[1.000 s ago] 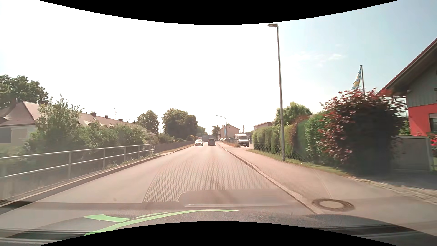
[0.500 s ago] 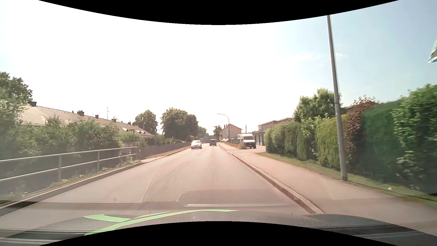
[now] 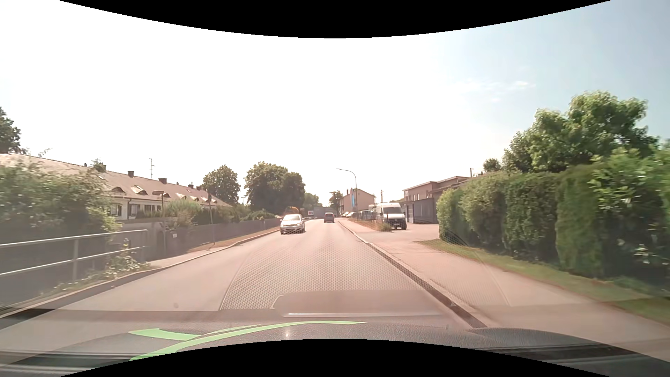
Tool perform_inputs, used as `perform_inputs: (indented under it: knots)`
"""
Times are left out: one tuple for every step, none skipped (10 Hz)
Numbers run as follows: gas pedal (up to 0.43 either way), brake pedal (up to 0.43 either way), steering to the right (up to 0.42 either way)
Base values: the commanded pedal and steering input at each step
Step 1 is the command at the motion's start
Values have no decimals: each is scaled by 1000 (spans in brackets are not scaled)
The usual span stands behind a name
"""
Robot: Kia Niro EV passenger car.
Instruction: Follow the waypoints while adhering to traffic rules and regulations
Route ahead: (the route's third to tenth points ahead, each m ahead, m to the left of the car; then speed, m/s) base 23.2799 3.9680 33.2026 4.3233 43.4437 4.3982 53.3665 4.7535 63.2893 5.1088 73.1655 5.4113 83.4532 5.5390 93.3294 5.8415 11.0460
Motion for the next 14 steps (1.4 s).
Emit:
perform_inputs:
  knots:
    - [118, 0, -10]
    - [118, 0, -9]
    - [118, 0, -9]
    - [118, 0, -7]
    - [118, 0, -6]
    - [118, 0, -6]
    - [118, 0, -6]
    - [118, 0, -6]
    - [118, 0, -6]
    - [118, 0, -6]
    - [118, 0, -6]
    - [118, 0, -5]
    - [118, 0, -5]
    - [118, 0, -4]
